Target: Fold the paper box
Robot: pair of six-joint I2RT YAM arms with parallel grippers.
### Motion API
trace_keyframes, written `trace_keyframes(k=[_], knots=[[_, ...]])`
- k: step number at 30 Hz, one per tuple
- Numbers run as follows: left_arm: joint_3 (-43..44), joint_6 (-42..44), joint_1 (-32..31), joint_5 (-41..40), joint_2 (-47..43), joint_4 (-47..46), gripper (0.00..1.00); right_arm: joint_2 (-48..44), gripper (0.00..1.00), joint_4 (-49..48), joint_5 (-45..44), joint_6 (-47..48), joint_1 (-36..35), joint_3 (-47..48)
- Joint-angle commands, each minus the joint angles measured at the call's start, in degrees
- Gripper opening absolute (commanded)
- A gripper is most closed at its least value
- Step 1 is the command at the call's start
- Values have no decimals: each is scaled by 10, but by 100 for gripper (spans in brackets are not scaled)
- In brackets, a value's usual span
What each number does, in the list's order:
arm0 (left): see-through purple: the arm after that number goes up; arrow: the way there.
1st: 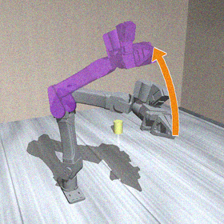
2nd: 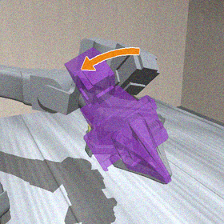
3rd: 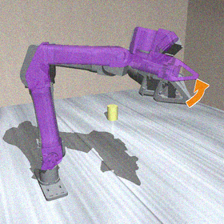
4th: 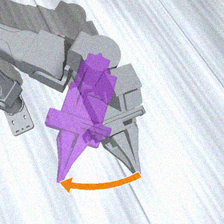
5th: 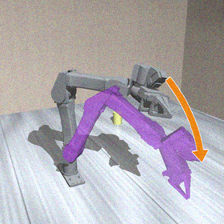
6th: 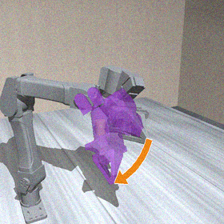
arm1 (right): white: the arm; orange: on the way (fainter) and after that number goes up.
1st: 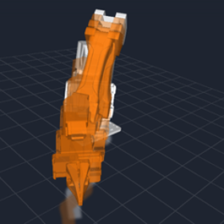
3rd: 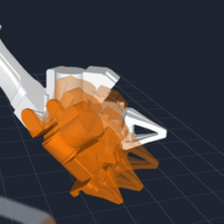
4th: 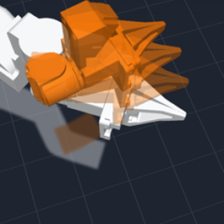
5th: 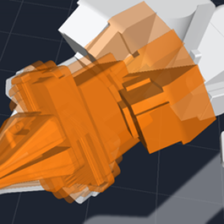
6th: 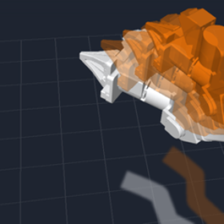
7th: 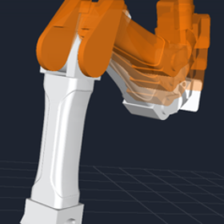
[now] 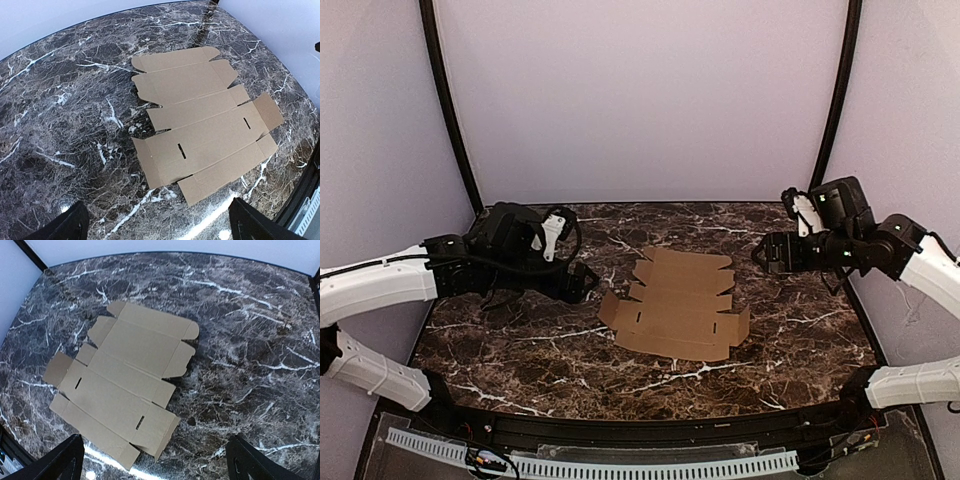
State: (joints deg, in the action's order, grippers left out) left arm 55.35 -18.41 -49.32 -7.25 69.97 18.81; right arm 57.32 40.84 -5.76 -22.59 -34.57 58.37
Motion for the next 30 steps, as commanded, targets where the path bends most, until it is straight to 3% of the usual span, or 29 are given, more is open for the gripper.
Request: trace_keyframes(k=[1,15,20,24,30], knots=[[-24,-12,12,16,-29,-3,99,7,98,12,55,7,-5,-40],[-51,-20,19,10,-82,19,99,146,80,-9,87,-60,-6,-96],[-55,-24,19,16,-101,28,99,197,63,-30,98,-71,-6,-98],[-60,-25,19,15,-118,37,99,223,61,-47,101,-75,-7,-98],[-68,-24,19,5,-141,52,99,248,41,-56,95,-79,-7,-96]])
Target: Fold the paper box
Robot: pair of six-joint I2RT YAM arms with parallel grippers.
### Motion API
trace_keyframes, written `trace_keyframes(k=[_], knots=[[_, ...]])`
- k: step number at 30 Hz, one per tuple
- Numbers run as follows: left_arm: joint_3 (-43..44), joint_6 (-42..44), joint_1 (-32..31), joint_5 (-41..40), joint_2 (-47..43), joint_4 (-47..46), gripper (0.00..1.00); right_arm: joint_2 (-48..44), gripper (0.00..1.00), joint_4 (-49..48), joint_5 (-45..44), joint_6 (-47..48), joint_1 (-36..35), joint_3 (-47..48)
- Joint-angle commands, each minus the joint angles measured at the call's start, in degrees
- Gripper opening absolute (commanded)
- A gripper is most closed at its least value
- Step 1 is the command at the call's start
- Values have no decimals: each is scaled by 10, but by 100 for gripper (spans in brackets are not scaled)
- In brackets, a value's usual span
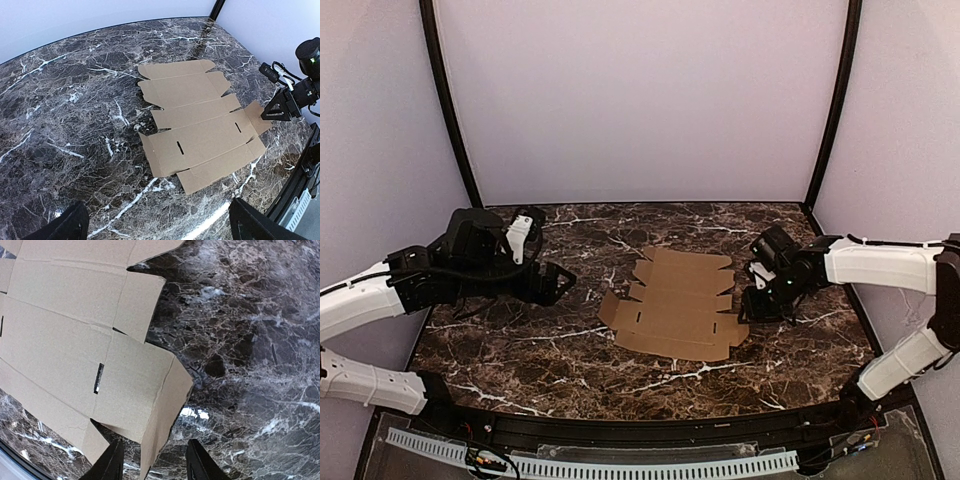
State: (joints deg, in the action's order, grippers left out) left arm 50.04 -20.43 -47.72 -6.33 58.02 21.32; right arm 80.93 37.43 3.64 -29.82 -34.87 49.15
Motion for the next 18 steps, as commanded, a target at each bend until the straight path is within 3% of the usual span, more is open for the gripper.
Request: trace_keyframes(k=[1,5,12,18], knots=[[-15,-4,4,-5,-23,28,98,15,39,-25,3,-8,-4,-4],[-18,-3,4,-8,-39,34,99,28,31,-31,7,-12,-3,-5],[-24,1,4,-17,-59,45,99,37,0,-20,1,-5,-9,15],[-17,6,4,-22,-72,59,99,38,0,0,-13,29,-24,54]])
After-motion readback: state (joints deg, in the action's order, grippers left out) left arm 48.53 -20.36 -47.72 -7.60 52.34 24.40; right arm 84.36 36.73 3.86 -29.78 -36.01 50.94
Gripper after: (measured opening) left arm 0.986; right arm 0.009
